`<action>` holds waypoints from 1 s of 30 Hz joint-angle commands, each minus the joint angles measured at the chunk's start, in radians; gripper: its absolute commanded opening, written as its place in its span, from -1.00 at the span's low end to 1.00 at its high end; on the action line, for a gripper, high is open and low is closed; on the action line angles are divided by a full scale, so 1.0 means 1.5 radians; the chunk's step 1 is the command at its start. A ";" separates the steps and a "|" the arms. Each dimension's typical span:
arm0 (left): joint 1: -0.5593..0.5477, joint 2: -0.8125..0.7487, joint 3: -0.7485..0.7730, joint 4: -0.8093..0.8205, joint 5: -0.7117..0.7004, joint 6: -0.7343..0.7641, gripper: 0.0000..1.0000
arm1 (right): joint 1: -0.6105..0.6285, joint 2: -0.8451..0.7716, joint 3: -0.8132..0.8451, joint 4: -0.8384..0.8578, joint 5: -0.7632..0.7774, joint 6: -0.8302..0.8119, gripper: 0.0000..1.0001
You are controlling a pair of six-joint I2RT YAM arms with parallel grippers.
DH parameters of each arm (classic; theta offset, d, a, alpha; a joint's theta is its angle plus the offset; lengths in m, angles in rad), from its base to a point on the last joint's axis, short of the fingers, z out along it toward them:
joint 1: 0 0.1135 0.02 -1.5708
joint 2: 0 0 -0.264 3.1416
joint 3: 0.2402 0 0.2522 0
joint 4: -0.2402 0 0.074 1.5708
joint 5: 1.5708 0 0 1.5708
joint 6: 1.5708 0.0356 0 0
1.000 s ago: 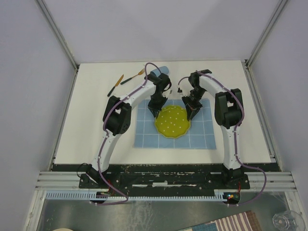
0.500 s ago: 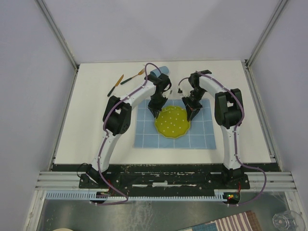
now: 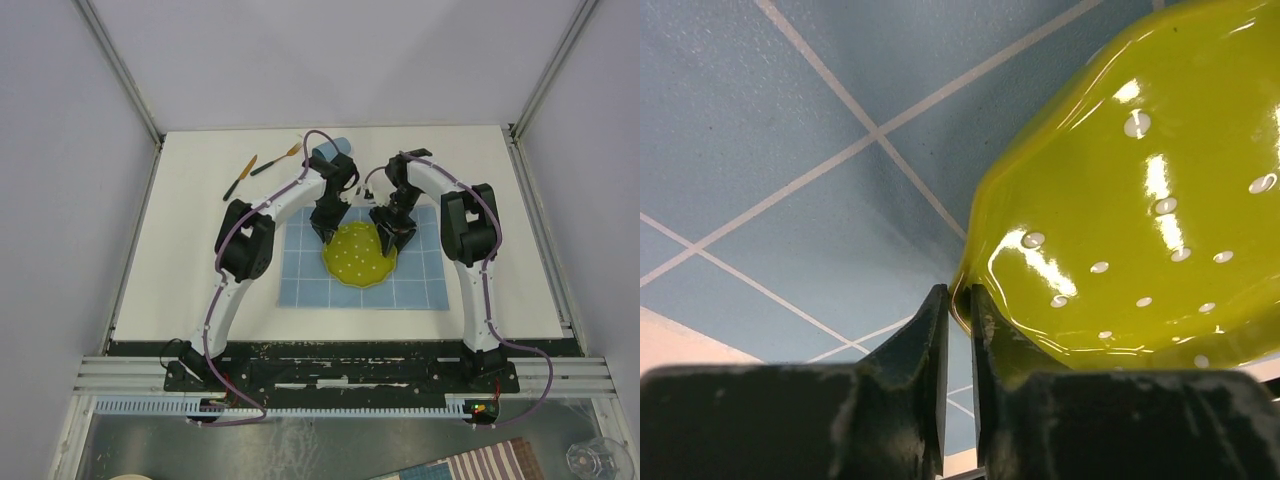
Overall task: Set the dinner table for one person
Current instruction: Move the plate onto the napkin.
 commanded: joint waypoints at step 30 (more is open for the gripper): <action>-0.011 -0.092 0.004 0.033 -0.019 0.057 -0.43 | 0.014 -0.060 0.005 0.046 0.022 0.006 -0.30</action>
